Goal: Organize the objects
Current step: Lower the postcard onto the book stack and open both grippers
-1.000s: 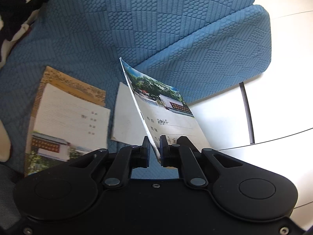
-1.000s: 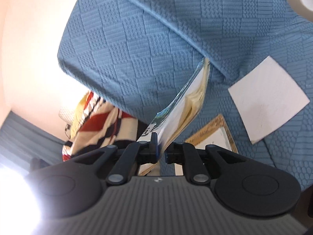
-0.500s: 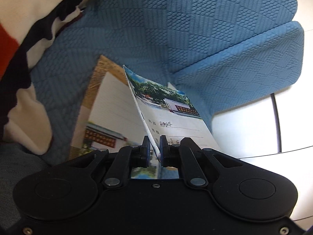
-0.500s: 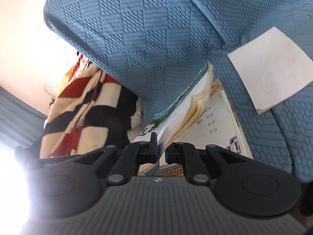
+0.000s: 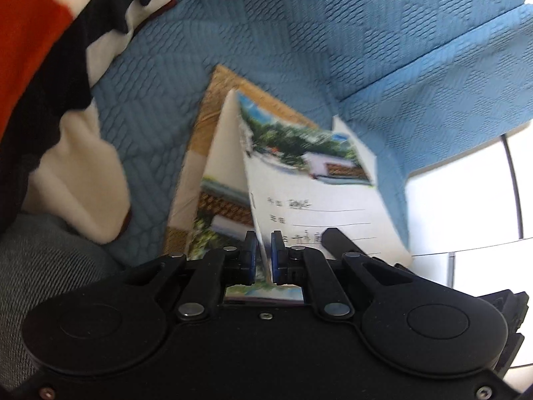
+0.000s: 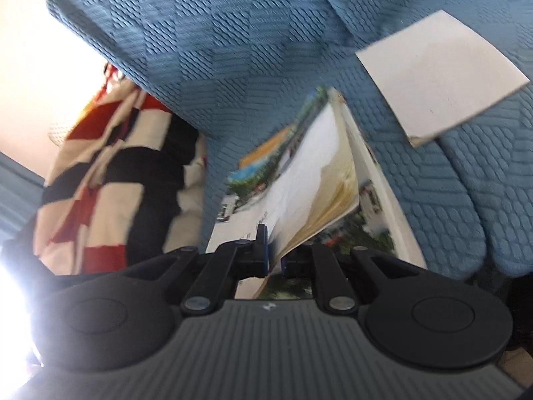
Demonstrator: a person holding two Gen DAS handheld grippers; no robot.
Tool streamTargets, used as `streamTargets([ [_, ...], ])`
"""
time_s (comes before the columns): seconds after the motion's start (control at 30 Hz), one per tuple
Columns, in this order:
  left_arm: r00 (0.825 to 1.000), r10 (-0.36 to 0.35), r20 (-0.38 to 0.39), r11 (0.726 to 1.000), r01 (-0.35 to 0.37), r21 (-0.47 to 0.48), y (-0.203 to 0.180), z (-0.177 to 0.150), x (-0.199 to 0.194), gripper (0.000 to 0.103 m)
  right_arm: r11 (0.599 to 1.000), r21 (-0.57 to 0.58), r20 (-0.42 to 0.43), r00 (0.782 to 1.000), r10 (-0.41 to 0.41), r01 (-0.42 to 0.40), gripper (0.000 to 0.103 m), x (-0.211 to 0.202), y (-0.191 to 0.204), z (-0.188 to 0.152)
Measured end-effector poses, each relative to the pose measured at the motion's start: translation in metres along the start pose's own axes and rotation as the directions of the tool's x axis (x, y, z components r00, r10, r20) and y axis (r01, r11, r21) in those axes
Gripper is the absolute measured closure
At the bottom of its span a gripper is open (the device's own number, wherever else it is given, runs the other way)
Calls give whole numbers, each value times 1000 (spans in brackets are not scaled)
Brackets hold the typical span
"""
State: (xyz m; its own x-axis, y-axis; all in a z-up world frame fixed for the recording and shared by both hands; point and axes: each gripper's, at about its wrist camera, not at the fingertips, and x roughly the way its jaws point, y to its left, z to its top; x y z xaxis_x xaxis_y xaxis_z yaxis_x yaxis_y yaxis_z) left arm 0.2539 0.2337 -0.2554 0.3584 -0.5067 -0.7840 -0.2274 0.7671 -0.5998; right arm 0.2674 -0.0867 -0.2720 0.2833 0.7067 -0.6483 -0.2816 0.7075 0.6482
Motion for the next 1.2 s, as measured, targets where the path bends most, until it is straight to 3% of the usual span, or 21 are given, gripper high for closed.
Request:
streamTargets([
  [0.13,999,39,-22,999,-40,-12,8,-5,10,98,999,7,-51,998,-43,44,92,7,-10,-6],
  [0.53,995,100,-25,995,-100,-2,8,-3,11,98,999,41,-136,990,-23,29,91,18,-19,-15],
  [0.6,994,101,-30,995,-101,2,6,-2,10,96,997,70,-155,988,-18,29,87,18,-20,-12],
  [0.73,992,122,-18,992,-121,25,-1,-4,6,82,993,117,-185,983,-8,30,71,13,-23,-11],
  [0.83,993,120,-3,992,-119,48,-6,-5,-1,63,995,90,-204,979,-20,39,40,4,-14,-12],
  [0.87,992,124,6,990,-124,62,-9,-6,-4,61,996,86,-204,979,-21,40,27,-1,-12,-12],
  [0.9,991,130,15,989,-131,75,-12,-7,-7,58,996,77,-202,979,-29,45,23,-5,-10,-12],
  [1.03,991,127,53,985,-132,108,-27,-8,-23,44,999,10,-173,984,-41,44,25,-31,-2,-10],
  [1.2,983,127,130,973,-148,175,-54,-13,-50,35,997,-60,-83,995,-54,49,25,-68,6,4],
])
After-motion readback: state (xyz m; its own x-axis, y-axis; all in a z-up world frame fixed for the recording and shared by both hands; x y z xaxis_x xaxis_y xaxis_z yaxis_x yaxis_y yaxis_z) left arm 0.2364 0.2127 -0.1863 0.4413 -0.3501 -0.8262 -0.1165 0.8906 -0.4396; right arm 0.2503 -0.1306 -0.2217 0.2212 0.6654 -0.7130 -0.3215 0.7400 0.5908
